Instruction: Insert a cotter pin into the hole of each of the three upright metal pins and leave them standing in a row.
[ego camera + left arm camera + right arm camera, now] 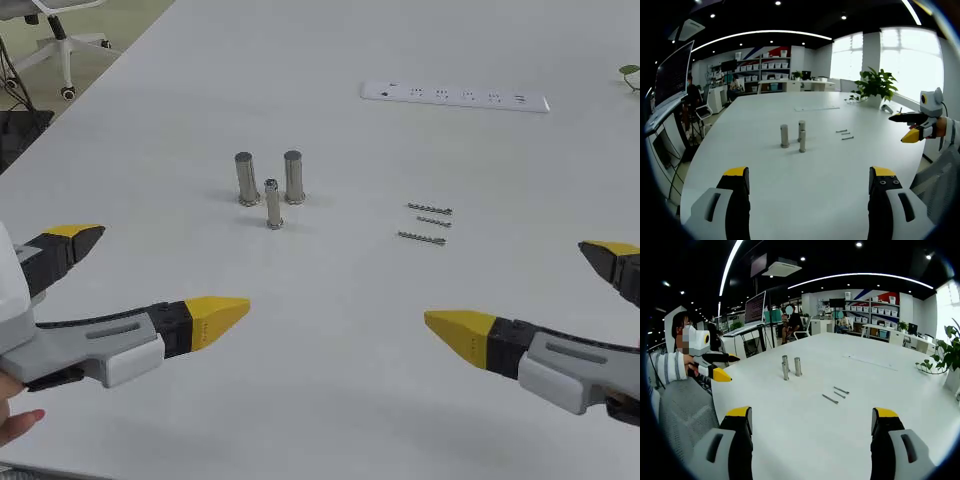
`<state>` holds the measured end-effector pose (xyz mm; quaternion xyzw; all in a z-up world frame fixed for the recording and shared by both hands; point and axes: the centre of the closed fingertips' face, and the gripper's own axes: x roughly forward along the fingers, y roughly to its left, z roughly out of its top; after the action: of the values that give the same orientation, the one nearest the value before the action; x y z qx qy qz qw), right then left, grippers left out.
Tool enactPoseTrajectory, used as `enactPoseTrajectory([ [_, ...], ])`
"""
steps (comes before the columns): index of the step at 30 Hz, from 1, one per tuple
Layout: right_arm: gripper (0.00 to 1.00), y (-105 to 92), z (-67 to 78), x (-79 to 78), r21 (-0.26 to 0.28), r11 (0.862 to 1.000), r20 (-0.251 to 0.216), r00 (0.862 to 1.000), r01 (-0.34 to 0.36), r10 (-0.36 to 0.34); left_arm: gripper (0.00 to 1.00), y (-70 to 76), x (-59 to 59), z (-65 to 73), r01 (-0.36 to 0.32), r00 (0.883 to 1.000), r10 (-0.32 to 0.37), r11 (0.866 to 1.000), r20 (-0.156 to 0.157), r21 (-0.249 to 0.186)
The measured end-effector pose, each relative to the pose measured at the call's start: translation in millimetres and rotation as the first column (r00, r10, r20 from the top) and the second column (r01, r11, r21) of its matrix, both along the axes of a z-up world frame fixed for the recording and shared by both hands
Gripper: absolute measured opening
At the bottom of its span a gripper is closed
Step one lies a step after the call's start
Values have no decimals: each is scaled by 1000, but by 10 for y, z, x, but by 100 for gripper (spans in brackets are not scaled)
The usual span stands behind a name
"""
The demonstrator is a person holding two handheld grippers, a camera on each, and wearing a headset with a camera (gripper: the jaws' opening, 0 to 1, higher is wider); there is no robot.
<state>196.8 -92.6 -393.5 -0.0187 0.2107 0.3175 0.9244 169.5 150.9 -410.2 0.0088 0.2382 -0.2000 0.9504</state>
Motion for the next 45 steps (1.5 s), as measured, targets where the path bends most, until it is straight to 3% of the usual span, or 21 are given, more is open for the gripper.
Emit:
enactPoseTrajectory([
  [18,97,-126,-79,-47,-15,999,-30,999,34,-35,99,-44,-26,-68,14,999,-14,1000,-30,18],
  [24,97,-121,-77,-38,-14,999,-32,999,40,-40,99,-32,-20,-47,10,1000,-10,1000,-26,8],
  [30,97,-110,-102,-46,-76,997,-18,1000,24,-25,99,-17,-21,-41,9,1000,-9,1000,-22,6],
  [40,97,-106,-58,-45,-20,999,-33,999,40,-41,99,-4,-26,-20,4,1000,-4,1000,-18,3],
  [45,97,-140,-52,-35,-26,999,-31,998,46,-47,99,1,-27,-6,3,1000,-3,1000,-15,2],
])
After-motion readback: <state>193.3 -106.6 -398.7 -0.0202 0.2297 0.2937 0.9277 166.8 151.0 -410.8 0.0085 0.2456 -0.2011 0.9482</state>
